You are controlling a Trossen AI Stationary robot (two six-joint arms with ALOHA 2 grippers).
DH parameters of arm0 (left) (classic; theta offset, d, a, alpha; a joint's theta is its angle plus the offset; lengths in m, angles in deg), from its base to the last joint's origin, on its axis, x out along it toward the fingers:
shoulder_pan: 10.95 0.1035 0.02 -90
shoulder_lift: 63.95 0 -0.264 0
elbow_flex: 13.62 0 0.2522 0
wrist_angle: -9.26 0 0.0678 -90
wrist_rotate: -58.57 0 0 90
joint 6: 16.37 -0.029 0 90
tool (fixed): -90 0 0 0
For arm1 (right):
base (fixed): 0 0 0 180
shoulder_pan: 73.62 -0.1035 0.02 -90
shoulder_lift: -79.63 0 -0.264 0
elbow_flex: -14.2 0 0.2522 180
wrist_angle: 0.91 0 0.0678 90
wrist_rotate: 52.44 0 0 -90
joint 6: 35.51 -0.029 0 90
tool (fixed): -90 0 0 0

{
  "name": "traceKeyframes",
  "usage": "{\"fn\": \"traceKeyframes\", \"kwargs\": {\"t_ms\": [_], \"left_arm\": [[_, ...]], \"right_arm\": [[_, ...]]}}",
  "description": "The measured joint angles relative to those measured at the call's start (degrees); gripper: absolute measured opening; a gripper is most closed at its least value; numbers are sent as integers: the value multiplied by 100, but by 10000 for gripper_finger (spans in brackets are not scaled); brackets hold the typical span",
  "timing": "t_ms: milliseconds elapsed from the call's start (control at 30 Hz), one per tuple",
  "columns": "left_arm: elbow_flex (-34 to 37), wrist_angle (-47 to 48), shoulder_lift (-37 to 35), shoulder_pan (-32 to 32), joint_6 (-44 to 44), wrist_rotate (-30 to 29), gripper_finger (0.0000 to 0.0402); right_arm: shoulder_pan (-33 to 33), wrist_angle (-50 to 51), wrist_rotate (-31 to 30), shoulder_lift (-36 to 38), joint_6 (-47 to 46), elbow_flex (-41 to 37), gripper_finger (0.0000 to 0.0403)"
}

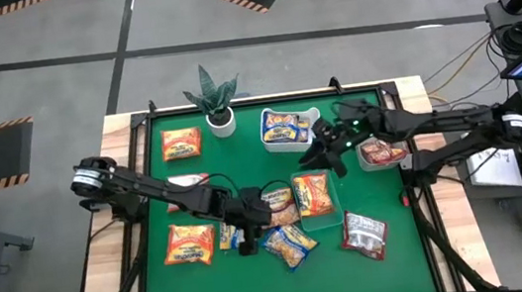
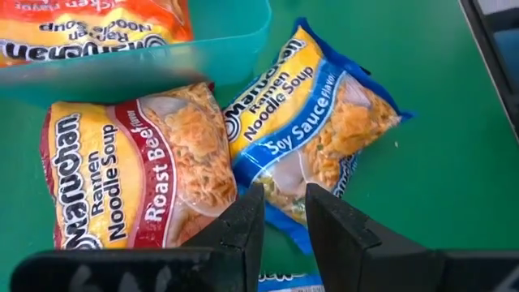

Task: Sort Maruchan noodles
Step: Put the red noodle pack into the gray bin

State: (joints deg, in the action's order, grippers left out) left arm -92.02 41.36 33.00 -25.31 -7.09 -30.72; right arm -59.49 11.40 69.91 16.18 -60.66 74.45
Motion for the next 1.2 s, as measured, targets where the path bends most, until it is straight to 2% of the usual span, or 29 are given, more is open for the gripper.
{"fn": "traceKeyframes", "kwargs": {"t_ms": [300, 433, 800, 1000, 1200], "left_arm": [[395, -896, 139, -21, 227, -362, 75], [604, -1228, 139, -21, 268, -744, 75], [1441, -2795, 139, -16, 429, -925, 75], [1890, -3509, 139, -16, 640, -1135, 75], [2282, -4080, 142, -12, 846, -1382, 75]], "right_arm": [[-264, 241, -105, -1002, 575, 562, 141], [-331, 487, -107, -1429, 824, 906, 141], [-350, 1839, -104, -2529, 1588, 1928, 141], [-379, 2438, -94, -2966, 1883, 2290, 141], [-415, 2521, -94, -3186, 1915, 2344, 141]]}}
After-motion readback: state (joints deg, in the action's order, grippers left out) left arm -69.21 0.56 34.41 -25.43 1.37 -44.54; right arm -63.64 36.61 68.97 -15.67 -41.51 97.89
